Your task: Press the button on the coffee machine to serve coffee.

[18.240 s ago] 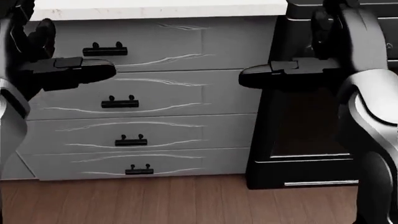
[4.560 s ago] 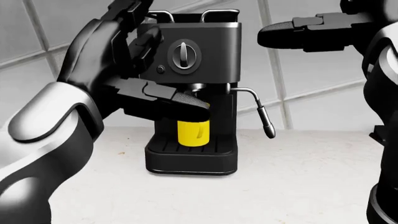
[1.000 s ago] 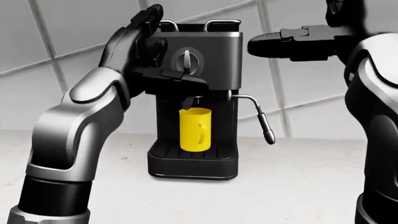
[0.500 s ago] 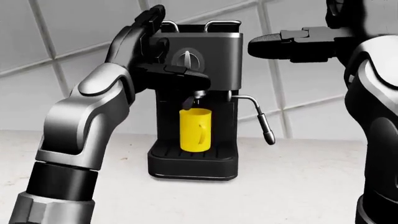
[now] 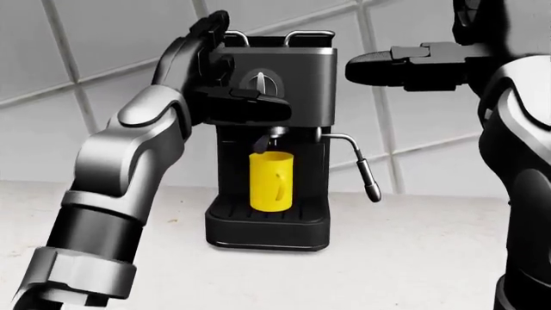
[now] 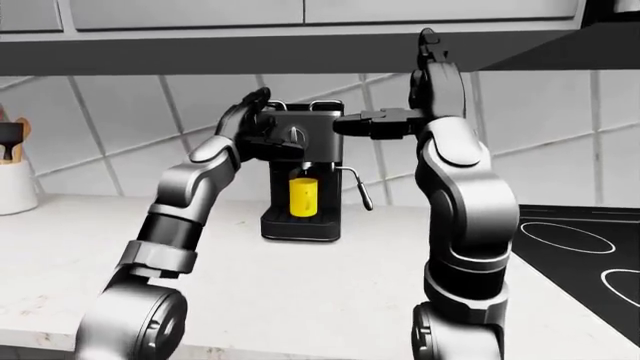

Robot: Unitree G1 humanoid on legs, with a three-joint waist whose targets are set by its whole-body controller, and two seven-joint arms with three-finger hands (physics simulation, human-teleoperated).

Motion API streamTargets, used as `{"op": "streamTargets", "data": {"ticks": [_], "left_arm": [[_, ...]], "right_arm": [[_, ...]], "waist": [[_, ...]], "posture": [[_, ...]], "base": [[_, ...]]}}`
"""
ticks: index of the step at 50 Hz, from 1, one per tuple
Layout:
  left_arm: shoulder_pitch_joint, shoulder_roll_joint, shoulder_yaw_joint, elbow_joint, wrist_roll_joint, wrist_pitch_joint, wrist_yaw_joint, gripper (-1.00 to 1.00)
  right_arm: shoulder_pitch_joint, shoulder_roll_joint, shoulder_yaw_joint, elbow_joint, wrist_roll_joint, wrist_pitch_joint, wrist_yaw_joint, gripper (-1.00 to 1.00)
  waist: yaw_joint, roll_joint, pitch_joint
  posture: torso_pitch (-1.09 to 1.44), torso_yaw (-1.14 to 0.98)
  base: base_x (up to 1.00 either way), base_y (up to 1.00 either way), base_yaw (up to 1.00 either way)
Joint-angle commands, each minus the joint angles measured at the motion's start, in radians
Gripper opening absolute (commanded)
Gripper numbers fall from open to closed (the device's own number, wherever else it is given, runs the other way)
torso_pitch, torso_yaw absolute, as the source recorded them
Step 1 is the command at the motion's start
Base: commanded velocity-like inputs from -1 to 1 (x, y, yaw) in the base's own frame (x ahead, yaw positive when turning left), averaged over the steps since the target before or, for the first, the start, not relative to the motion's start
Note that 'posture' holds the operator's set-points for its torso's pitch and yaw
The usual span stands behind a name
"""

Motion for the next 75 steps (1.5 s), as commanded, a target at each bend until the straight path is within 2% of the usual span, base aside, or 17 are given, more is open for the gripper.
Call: {"op": "streamTargets", "data": {"ticks": [1,34,75], "left_arm": [[-0.043,0.008,0.008,-0.019,0.000,-0.040,-0.001,1.00],[-0.130,0.010,0.026,0.261,-0.004,-0.211,-0.023,1.00],[-0.217,0.017,0.038,0.443,0.011,-0.312,-0.051,1.00]], "right_arm": [[-0.033,-0.010,-0.007,-0.011,-0.001,-0.022,-0.001,1.00],[-0.017,-0.005,-0.005,-0.006,0.004,-0.041,-0.007,1.00],[-0.017,-0.015,-0.015,-0.019,0.022,-0.029,-0.016,1.00]], "waist": [[0.000,-0.003,0.007],[-0.002,-0.007,0.006],[-0.005,-0.012,0.005]], "posture": [[-0.90,0.00],[-0.90,0.00],[-0.90,0.00]], "base": [[0.00,0.00,0.00],[0.00,0.00,0.00],[0.00,0.00,0.00]]}}
